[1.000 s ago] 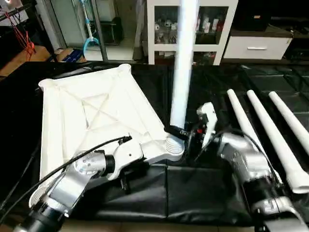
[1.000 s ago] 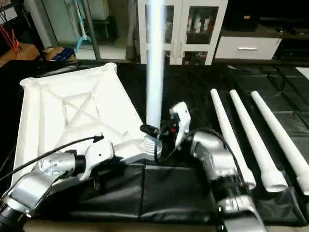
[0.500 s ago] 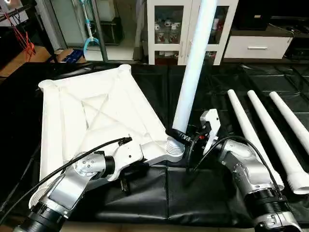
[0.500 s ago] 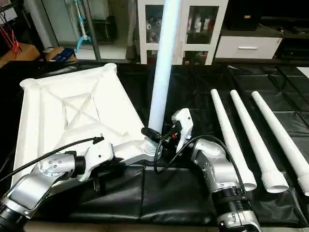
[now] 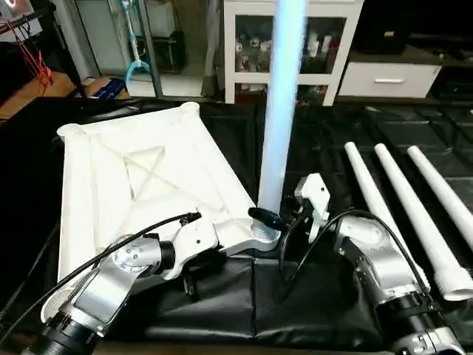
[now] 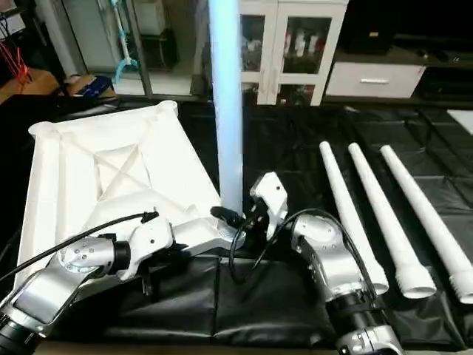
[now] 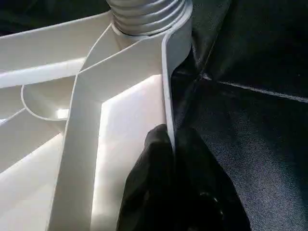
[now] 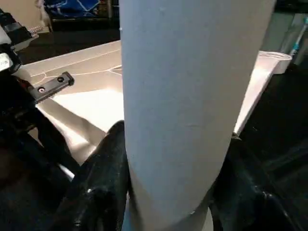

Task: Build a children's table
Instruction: Insert table leg to table base

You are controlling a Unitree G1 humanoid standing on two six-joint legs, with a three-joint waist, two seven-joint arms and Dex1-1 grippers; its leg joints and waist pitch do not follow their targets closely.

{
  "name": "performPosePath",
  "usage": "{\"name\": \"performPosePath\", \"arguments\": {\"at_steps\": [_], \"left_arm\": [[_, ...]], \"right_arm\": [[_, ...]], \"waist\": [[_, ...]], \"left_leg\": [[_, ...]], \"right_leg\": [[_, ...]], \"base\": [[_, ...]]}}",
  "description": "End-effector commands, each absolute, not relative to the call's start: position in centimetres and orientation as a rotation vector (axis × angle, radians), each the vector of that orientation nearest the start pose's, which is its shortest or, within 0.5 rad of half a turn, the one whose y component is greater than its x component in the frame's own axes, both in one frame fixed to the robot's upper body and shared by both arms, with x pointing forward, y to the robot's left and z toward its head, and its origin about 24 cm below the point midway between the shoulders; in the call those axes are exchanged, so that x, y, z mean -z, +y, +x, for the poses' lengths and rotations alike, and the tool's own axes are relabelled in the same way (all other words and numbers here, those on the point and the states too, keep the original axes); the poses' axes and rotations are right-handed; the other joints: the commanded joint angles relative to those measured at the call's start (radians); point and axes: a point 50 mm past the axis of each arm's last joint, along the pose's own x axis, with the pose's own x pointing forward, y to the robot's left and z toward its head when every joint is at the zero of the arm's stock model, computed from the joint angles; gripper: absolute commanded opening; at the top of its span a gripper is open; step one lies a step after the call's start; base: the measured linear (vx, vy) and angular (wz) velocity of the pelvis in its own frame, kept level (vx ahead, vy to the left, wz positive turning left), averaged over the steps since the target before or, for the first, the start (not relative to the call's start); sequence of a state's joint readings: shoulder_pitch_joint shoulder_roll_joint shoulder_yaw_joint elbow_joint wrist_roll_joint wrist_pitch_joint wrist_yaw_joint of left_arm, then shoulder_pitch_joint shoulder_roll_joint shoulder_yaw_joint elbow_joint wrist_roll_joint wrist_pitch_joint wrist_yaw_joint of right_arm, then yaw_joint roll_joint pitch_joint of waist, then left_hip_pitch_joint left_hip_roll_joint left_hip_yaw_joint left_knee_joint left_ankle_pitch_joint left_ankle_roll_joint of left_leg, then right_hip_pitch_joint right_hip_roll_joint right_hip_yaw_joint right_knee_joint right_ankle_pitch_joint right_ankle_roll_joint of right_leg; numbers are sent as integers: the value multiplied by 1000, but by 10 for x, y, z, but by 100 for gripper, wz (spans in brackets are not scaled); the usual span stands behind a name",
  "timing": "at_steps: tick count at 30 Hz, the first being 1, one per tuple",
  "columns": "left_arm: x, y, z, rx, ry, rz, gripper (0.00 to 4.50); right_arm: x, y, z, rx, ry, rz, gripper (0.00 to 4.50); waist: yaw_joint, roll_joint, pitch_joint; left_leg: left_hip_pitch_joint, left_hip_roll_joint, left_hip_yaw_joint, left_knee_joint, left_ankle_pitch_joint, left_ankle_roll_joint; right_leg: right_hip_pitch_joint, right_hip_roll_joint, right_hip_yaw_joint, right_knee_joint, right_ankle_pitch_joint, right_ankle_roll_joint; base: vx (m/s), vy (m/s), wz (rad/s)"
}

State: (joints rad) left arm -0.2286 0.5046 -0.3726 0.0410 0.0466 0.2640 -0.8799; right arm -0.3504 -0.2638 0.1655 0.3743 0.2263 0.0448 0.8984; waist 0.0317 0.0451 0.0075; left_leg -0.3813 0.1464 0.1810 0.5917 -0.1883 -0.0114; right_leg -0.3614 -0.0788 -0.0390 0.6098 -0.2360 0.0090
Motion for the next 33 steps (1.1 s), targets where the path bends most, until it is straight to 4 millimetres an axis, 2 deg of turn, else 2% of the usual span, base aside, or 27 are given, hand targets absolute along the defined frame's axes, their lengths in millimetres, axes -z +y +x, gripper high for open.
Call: {"name": "performPosePath", "arguments": {"at_steps": [1,7,8,12,18,25,26,27,28,30,32,33], "left_arm": [[-34,135,251,1154,433,571,4],[-34,135,250,1152,435,570,0],[-34,136,249,1152,439,572,0],[-34,136,249,1153,438,575,0],[-34,136,250,1151,436,578,0],[-34,137,250,1144,436,597,0],[-34,137,251,1140,435,601,0],[-33,137,252,1131,432,608,0],[-33,136,253,1117,428,618,0],[-33,136,255,1095,423,626,0],[-34,135,260,1052,414,632,0],[-36,133,264,1022,408,620,0]], "right_arm": [[16,-139,264,-988,471,-31,191],[16,-142,267,-937,455,79,189],[17,-145,267,-925,466,104,188],[26,-148,261,-955,534,52,188],[34,-151,256,-939,566,44,188],[37,-154,259,-876,571,25,188],[37,-154,260,-860,564,19,188],[36,-154,264,-836,550,18,188],[33,-153,270,-786,522,23,188],[29,-153,276,-723,492,30,188],[25,-155,285,-634,459,31,188],[22,-156,291,-569,433,30,188]], "waist": [[-10,11,-15],[-9,11,-14],[-9,14,-15],[-10,12,-13],[-10,14,-12],[-11,17,-11],[-13,17,-8],[-13,17,-8],[-15,18,-7],[-22,17,0],[-28,20,6],[-32,20,6]], "left_leg": [[32,87,-49,-110,-529,-88],[31,88,-51,-112,-544,-89],[32,87,-51,-112,-544,-89],[31,87,-51,-113,-557,-93],[32,87,-53,-115,-579,-100],[32,88,-54,-118,-589,-104],[32,87,-56,-118,-613,-107],[32,87,-56,-118,-613,-107],[35,87,-57,-118,-637,-111],[32,84,-68,-120,-698,-119],[39,83,-76,-121,-767,-132],[40,82,-80,-121,-786,-136]], "right_leg": [[-13,-67,48,-92,-260,-160],[-14,-70,50,-96,-280,-152],[-15,-69,50,-95,-275,-154],[-16,-68,49,-97,-283,-152],[-19,-69,50,-100,-309,-141],[-19,-69,50,-101,-304,-141],[-22,-71,50,-104,-345,-137],[-22,-71,50,-104,-345,-137],[-26,-72,51,-108,-388,-127],[-30,-77,49,-116,-516,-95],[-39,-76,45,-123,-606,-66],[-40,-75,43,-124,-626,-59]], "base": [[0,0,0],[0,0,0],[0,0,0],[0,0,0],[0,0,0],[0,0,0],[0,0,0],[0,0,0],[0,0,0],[0,0,0],[-30,6,-6],[-59,11,-13]]}}
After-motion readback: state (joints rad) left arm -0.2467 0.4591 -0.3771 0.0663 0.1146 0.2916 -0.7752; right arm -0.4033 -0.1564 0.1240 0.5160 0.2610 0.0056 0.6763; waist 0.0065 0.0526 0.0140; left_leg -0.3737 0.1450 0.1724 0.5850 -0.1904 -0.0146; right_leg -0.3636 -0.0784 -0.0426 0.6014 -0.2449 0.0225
